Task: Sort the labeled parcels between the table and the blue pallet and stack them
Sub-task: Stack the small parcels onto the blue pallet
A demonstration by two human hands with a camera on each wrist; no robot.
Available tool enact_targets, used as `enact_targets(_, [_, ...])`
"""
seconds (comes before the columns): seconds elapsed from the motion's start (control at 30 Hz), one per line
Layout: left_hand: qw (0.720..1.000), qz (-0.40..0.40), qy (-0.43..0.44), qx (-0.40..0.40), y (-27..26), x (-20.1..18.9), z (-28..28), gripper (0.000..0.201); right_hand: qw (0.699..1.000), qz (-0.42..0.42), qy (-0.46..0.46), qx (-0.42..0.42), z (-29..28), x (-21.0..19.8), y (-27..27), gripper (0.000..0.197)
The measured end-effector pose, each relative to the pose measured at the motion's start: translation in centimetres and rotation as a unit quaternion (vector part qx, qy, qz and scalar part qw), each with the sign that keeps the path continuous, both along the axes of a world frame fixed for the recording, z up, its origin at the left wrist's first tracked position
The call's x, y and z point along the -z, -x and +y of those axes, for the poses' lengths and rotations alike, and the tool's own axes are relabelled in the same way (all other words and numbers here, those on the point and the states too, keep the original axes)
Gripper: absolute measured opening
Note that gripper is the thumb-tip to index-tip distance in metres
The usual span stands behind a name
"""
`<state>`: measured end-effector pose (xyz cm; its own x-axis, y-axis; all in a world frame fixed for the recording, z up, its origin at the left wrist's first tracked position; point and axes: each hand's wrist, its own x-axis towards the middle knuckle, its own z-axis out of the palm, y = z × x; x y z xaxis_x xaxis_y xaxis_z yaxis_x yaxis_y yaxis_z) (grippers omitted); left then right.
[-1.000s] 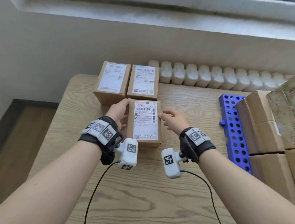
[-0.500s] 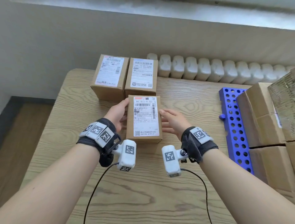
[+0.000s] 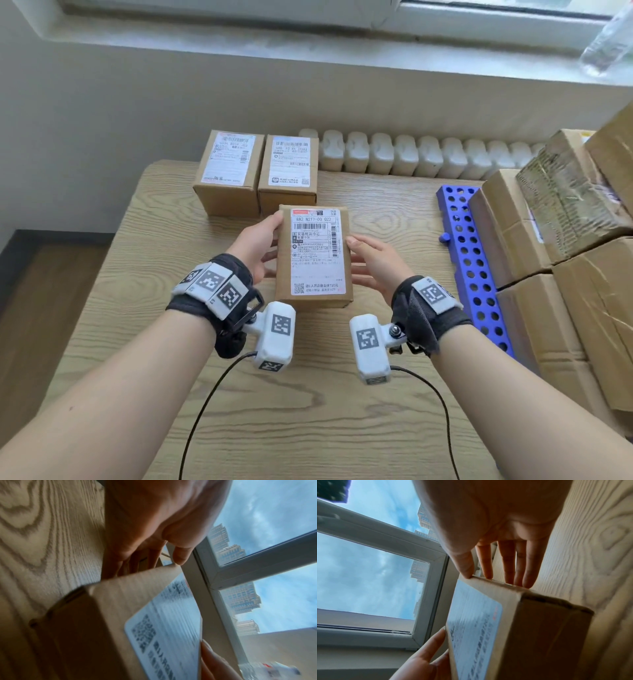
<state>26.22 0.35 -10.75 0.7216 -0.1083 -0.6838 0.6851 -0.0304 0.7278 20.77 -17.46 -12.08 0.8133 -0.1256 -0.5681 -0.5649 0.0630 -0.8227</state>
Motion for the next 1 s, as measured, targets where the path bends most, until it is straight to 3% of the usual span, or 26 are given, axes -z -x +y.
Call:
enact_targets(0.33, [0.993, -0.100, -0.017, 0.057, 4.5, -6.3, -3.5, 0.028, 0.994, -0.083, 0.038, 0.065, -3.1, -6.5, 5.4, 0.026])
enact_targets(0.47, [0.988, -0.143, -0.010, 0.052, 5.3, -9.6, -4.8, 0.029, 0.989, -0.114, 0.054, 0.074, -4.7, -9.5, 6.3, 0.030])
enact_targets(0.63, [0.978, -0.206, 0.007, 0.028, 6.8, -14.2, -6.8, 0.031, 0.980, -0.177, 0.064, 0.071, -7.2, -14.7, 7.4, 0.018])
enact_targets(0.77, [0.968, -0.249, 0.021, 0.006, 8.7, -17.4, -9.1, 0.031, 0.970, -0.227, 0.062, 0.064, -9.8, -18.4, 9.2, 0.029])
enact_targets(1.0, [0.958, -0.282, 0.042, -0.020, 13.7, -21.4, -15.8, 0.029, 0.957, -0.278, 0.070, 0.054, -16.3, -22.5, 13.4, 0.028])
